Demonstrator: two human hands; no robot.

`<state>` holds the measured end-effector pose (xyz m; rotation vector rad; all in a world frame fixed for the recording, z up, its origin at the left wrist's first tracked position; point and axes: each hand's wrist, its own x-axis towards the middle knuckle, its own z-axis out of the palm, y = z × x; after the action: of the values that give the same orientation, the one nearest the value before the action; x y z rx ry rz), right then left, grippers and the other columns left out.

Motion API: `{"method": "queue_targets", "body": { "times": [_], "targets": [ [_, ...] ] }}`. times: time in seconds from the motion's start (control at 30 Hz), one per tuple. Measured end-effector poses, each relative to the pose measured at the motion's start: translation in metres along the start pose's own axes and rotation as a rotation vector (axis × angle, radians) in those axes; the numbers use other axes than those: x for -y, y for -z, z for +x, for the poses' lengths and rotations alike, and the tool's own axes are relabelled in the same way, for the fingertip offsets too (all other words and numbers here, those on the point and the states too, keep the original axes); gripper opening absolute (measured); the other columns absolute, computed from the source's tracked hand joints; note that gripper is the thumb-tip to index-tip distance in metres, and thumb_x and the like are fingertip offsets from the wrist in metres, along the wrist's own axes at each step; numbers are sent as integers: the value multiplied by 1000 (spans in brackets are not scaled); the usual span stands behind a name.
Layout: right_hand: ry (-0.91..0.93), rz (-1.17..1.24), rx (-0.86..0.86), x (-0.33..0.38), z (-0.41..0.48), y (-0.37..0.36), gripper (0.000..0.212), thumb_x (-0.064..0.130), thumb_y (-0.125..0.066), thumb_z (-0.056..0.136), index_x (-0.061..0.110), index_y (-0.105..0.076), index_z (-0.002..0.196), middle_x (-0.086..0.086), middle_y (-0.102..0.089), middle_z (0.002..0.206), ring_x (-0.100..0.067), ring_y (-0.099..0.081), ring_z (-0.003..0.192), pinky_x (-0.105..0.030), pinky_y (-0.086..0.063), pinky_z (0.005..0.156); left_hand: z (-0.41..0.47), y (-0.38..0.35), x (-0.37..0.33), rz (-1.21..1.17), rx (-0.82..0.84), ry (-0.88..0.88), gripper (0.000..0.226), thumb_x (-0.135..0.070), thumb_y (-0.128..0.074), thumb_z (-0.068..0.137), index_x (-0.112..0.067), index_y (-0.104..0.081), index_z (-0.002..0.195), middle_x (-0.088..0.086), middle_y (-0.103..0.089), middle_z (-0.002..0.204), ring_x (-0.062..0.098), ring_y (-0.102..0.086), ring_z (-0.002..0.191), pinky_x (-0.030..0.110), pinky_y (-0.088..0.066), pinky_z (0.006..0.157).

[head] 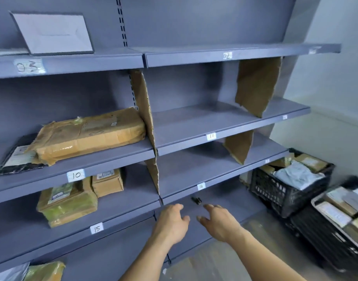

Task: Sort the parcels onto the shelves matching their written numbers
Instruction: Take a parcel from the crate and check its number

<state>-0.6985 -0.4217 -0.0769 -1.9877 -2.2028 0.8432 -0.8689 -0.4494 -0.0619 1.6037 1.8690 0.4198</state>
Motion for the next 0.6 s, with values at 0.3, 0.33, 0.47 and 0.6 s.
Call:
{"method": "queue_targets", "body": {
  "times": [0.3, 0.33, 0.47, 0.6],
  "targets": [
    [-176, 70, -79, -145, -23, 75, 53, 50, -49, 97, 15, -50, 137, -9, -53, 137, -29, -51, 128, -40, -46, 100, 27, -93, -138, 32, 91, -138, 51, -37, -53, 99, -23, -44, 147, -4, -44, 152, 16, -45, 136, 26, -37, 107],
    [-194, 81, -89, -162, -26, 83, 52, 50, -49, 97, 14, -52, 135, -10, -54, 134, -29, -52, 125, -41, -47, 99, 28, -104, -153, 33, 99, -153, 51, -37, -54, 99, -23, -44, 147, -4, -44, 151, 15, -45, 136, 25, -37, 106],
    [-242, 116, -122, -224, -42, 111, 36, 49, -50, 95, 19, -57, 115, -9, -58, 121, -26, -56, 111, -36, -46, 89, 33, -144, -209, 69, 150, -202, 51, -39, -53, 98, -25, -45, 146, -6, -44, 152, 15, -44, 135, 23, -38, 101],
    [-310, 155, -166, -275, -57, 133, 51, 49, -50, 98, 15, -53, 136, -9, -56, 135, -28, -51, 127, -37, -44, 101, 38, -178, -254, 98, 218, -243, 51, -38, -53, 99, -24, -44, 147, -7, -43, 153, 14, -45, 136, 22, -39, 99]
  ]
}}
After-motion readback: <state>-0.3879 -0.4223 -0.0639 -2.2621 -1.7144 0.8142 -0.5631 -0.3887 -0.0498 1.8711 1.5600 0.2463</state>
